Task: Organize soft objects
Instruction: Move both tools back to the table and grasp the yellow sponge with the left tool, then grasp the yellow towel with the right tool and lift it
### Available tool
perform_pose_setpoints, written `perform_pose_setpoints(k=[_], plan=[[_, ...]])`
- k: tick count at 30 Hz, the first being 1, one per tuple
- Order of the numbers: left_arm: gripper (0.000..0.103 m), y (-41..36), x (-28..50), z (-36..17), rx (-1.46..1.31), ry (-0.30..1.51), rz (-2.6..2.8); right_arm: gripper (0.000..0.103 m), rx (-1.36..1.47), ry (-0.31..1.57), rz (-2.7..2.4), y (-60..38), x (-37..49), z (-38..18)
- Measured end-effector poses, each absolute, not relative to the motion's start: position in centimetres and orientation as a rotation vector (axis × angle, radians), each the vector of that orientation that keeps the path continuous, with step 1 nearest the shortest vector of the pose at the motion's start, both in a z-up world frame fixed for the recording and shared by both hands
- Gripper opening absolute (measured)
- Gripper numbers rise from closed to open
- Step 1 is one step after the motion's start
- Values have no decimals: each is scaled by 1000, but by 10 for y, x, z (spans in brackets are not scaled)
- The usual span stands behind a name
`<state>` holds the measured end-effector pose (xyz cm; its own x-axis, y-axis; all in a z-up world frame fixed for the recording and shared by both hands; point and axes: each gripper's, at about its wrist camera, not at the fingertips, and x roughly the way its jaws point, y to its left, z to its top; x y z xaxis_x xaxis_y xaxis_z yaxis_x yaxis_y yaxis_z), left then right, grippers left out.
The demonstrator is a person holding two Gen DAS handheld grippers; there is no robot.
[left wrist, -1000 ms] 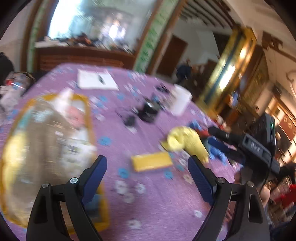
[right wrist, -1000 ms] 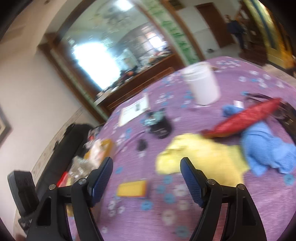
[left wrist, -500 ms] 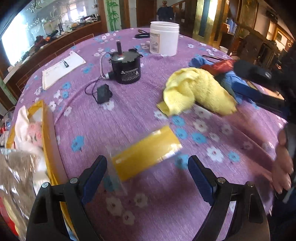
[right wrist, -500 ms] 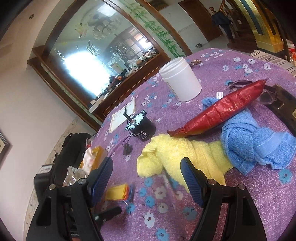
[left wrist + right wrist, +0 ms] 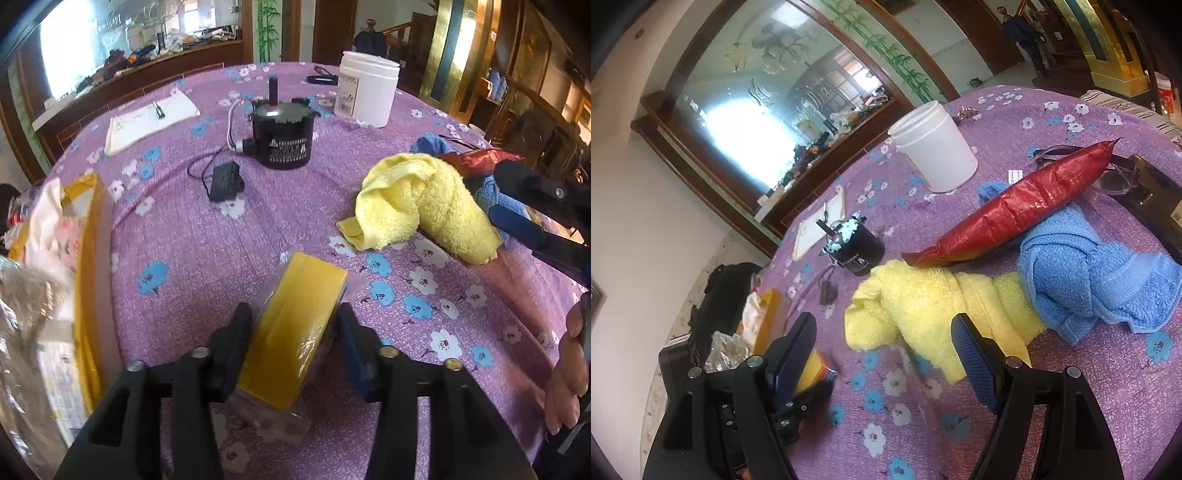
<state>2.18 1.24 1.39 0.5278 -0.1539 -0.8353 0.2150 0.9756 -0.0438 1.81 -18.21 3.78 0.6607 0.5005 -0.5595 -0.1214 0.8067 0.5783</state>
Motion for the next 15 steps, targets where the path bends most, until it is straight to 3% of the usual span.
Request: perform_pose_setpoints(k=[7,13,14,15], plan=[[53,14,18,7,41,900,-223,79,199,857,284,-159,31,57],[49,25,20,7,-35,890,-244,79,-24,957,294,-139,70,37],[49,26,20,8,-42,889,-245,77,-33,975,308,-137,75,32],[49,26,20,8,-45,889,-246,49,-25,993,320,-133,78,28]])
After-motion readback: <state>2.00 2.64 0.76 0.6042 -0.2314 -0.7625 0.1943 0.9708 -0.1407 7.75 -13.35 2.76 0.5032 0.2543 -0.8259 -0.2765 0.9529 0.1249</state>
